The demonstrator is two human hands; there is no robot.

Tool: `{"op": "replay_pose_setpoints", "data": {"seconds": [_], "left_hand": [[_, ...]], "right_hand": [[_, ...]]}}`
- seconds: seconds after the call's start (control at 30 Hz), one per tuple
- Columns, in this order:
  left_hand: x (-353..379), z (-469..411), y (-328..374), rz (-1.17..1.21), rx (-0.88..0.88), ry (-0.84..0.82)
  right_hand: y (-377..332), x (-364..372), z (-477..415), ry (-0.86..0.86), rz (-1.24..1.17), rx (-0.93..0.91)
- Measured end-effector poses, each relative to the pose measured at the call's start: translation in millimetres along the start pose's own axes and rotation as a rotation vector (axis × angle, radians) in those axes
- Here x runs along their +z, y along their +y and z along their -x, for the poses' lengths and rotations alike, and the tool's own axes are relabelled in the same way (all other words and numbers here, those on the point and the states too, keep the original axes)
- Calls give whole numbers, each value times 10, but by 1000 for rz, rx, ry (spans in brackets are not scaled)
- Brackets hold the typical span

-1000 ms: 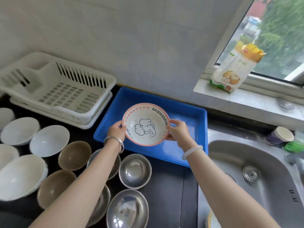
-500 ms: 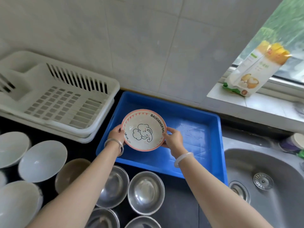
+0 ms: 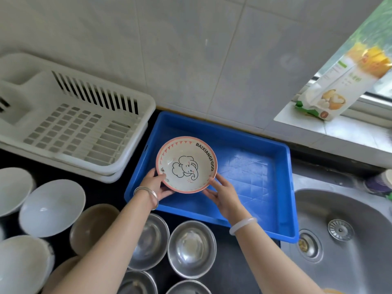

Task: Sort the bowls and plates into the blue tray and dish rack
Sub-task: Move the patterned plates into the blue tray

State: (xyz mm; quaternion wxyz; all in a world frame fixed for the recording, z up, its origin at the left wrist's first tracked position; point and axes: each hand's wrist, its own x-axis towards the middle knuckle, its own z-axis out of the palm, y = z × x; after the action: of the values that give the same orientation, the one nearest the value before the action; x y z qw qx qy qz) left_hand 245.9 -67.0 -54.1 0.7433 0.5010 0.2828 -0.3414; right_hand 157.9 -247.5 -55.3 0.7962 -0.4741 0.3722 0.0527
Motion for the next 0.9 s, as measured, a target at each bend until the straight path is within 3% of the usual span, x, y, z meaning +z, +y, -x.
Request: {"op": "replay_pose_setpoints", "data": {"seconds": [0.27, 0.9], "left_hand": [[77, -104, 59, 121, 92, 73], [267, -118, 160, 122, 188, 181]], "right_hand": [[-101, 242, -161, 36, -57, -36], [-242, 428, -262, 103, 46, -47]]}}
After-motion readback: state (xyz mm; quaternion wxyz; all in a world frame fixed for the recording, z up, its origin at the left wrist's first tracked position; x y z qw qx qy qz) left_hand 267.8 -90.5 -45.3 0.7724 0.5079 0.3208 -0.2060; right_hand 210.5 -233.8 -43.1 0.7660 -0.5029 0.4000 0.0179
